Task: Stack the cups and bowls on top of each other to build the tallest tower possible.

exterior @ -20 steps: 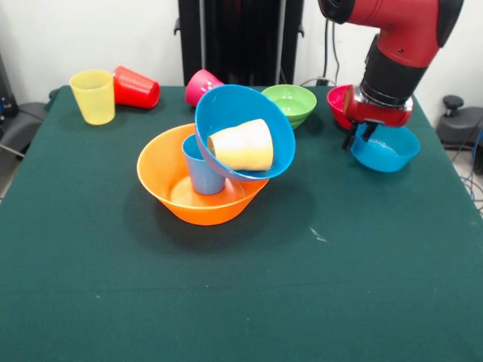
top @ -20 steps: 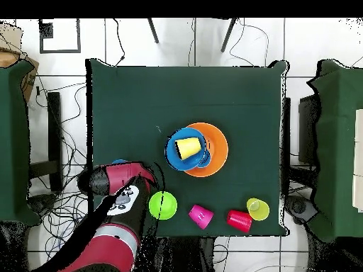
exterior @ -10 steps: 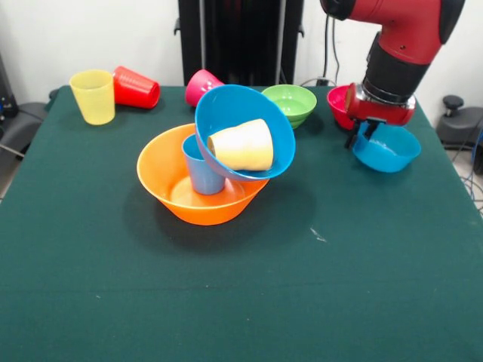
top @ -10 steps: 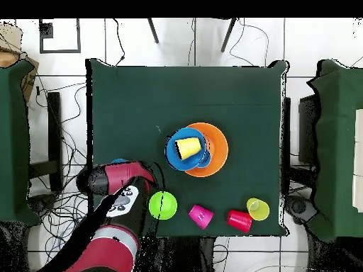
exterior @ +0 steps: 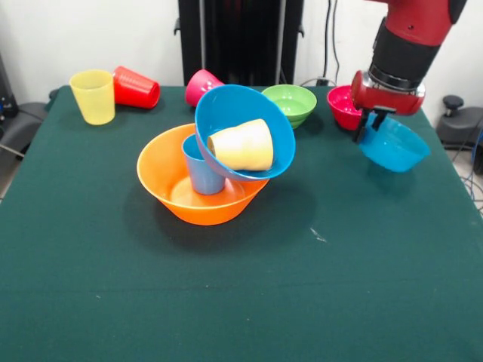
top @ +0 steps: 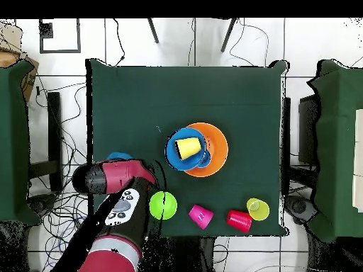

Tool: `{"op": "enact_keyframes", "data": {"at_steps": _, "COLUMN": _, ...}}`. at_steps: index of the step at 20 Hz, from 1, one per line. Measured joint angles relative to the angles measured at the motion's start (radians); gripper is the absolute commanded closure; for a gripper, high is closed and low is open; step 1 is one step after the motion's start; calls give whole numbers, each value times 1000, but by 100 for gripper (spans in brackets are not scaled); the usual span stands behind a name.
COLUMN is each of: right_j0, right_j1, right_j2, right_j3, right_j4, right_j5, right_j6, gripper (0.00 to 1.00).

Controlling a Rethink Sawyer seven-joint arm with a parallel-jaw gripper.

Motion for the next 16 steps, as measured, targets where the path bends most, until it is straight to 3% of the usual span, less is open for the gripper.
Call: {"op": "enact_keyframes", "data": {"at_steps": 16, "right_j0": -37, "right_j1": -81, "right_j2": 0, "right_j3": 53, "right_j4": 0, "right_j5": 0, "right_j6": 0, "gripper": 100}}
